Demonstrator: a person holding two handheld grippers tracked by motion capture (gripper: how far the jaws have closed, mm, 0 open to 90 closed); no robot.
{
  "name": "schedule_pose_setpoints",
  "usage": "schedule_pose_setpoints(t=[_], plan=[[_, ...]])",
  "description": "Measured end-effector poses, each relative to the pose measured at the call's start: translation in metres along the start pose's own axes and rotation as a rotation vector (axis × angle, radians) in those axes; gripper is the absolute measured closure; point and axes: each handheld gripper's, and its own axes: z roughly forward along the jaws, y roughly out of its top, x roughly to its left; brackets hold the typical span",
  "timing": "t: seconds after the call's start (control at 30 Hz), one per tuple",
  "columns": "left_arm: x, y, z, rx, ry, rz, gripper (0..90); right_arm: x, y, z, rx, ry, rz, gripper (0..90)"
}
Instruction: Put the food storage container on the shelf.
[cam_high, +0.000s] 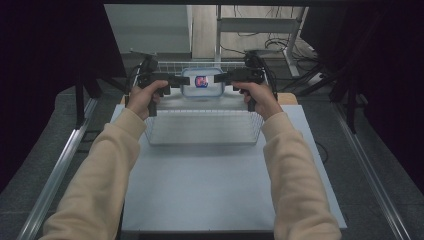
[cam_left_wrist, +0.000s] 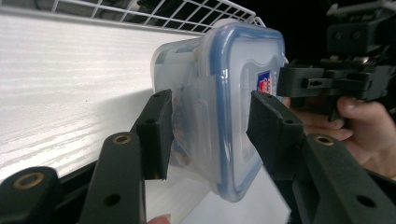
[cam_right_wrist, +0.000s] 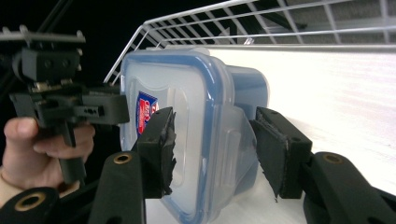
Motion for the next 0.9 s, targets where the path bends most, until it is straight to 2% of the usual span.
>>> schedule_pose_setpoints(t=[0.07, 0.27, 0.43, 0.57, 0.63, 0.7, 0.8, 0.83, 0.9], plan=[[0.006, 0.002, 0.001, -0.005, -0.023, -0.032, 51.6, -0.003, 0.002, 0.003, 0.008, -0.006, 0.028, 48.3], [0.015, 0.004, 0.005, -0.007, -0.045, -0.088, 50.1, -0.01, 0.007, 0.008, 0.01, -0.002, 0.137, 48.2], [0.018, 0.004, 0.008, -0.014, -0.046, -0.114, 48.3, -0.014, 0.008, 0.011, -0.003, -0.007, 0.184, 48.0], [0.02, 0.004, 0.009, -0.016, -0.047, -0.118, 46.2, -0.015, 0.006, 0.013, -0.013, -0.008, 0.199, 46.7], [0.019, 0.004, 0.009, -0.02, -0.043, -0.114, 45.8, -0.015, 0.005, 0.013, -0.021, -0.014, 0.188, 46.1], [0.017, 0.003, 0.008, -0.044, -0.047, -0.094, 41.1, -0.013, 0.004, 0.013, -0.032, -0.029, 0.173, 37.4], [0.011, 0.002, 0.003, -0.092, 0.01, -0.054, 29.2, -0.007, 0.001, 0.012, -0.084, -0.034, 0.149, 23.5], [0.007, 0.001, 0.0, -0.107, 0.025, -0.031, 26.5, -0.004, -0.001, 0.01, -0.104, -0.043, 0.134, 21.8], [0.0, -0.002, -0.006, -0.118, 0.033, 0.005, 22.7, 0.006, -0.005, 0.005, -0.14, -0.077, 0.062, 17.5]])
